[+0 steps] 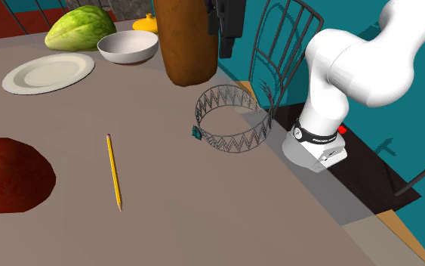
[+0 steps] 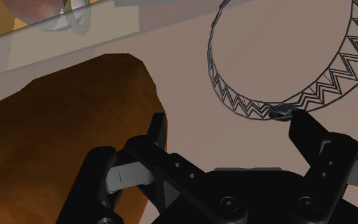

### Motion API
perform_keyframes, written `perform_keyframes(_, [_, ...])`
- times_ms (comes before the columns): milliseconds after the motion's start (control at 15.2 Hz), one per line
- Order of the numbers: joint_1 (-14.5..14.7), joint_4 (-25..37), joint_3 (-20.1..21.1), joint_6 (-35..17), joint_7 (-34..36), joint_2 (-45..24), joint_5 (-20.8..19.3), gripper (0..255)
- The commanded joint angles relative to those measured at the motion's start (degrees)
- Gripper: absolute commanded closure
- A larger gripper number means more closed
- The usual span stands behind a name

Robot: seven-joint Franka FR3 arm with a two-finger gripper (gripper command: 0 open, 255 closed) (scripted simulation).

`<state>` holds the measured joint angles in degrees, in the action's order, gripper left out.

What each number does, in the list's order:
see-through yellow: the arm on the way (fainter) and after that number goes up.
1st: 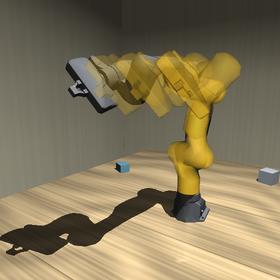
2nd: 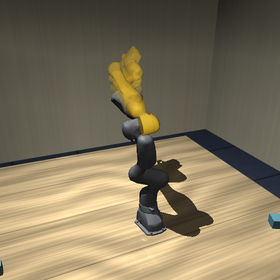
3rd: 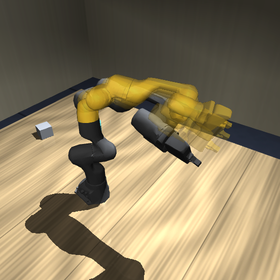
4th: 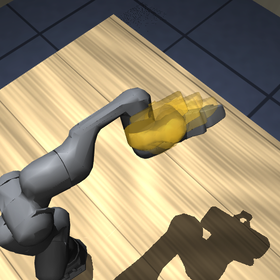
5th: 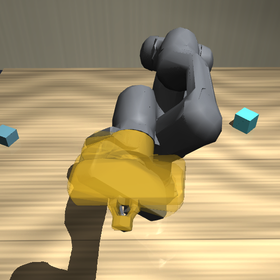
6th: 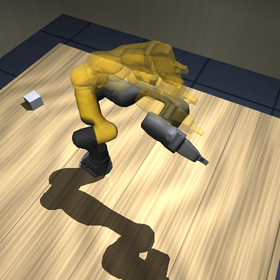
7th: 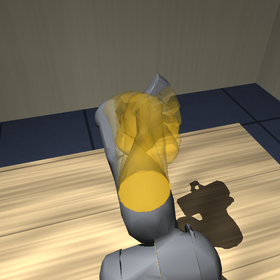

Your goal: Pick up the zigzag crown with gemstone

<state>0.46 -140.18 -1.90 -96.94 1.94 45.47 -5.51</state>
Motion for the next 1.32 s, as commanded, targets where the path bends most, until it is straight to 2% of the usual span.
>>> perform_keyframes(0, [0.00,0.00,0.00,0.00,0.00,0.00,0.00,0])
perform_keyframes(396, [2.70,-5.30,7.00,-4.49,9.44,0.37,5.48,0])
perform_keyframes(792, [5.70,-7.92,14.45,-10.23,18.93,-2.67,11.03,0])
perform_keyframes(1254, [6.12,-12.12,15.68,-15.66,19.82,-3.89,11.90,0])
